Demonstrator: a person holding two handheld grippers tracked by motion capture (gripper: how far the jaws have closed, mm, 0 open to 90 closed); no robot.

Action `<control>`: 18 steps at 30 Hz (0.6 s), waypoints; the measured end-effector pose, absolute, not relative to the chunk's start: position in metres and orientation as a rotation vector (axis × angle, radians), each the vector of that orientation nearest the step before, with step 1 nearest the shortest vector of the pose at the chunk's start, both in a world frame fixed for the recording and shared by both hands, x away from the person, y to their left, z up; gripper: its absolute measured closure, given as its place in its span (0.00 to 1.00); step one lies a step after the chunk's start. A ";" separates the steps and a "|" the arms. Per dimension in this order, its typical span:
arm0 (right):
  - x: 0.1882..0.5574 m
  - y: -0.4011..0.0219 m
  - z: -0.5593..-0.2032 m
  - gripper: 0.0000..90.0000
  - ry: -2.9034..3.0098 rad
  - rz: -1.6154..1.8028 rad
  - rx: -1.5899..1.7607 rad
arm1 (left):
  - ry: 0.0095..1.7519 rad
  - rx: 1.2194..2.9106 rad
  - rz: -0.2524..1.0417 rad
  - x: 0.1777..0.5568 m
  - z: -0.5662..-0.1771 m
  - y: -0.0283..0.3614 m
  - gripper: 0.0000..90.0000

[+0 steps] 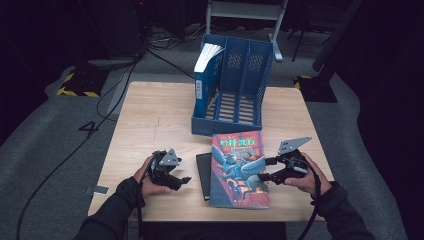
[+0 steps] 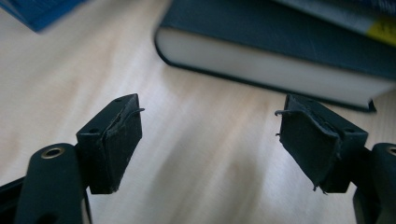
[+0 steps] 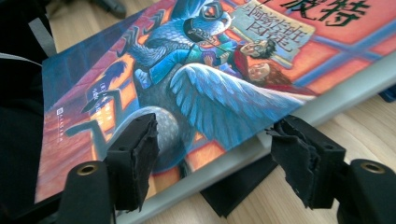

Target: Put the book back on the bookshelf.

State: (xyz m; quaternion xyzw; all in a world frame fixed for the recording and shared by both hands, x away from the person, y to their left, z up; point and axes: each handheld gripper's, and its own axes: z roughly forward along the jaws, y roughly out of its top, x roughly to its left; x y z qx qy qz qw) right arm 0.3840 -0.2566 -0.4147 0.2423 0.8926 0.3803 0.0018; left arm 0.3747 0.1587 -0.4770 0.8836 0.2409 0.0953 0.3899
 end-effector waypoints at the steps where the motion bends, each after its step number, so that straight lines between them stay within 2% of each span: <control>1: 0.386 -0.255 -0.417 0.37 2.818 1.197 0.756 | 0.619 2.231 0.248 0.377 -0.474 0.159 0.24; 6: 0.396 -0.242 -0.422 0.38 2.828 1.213 0.741 | 0.568 2.234 0.325 0.384 -0.462 0.147 0.25; 14: 0.407 -0.232 -0.428 0.71 2.791 1.299 0.752 | 0.528 2.237 0.355 0.395 -0.455 0.131 0.26; 18: 0.409 -0.235 -0.431 0.80 2.771 1.368 0.746 | 0.536 2.238 0.368 0.402 -0.453 0.124 0.27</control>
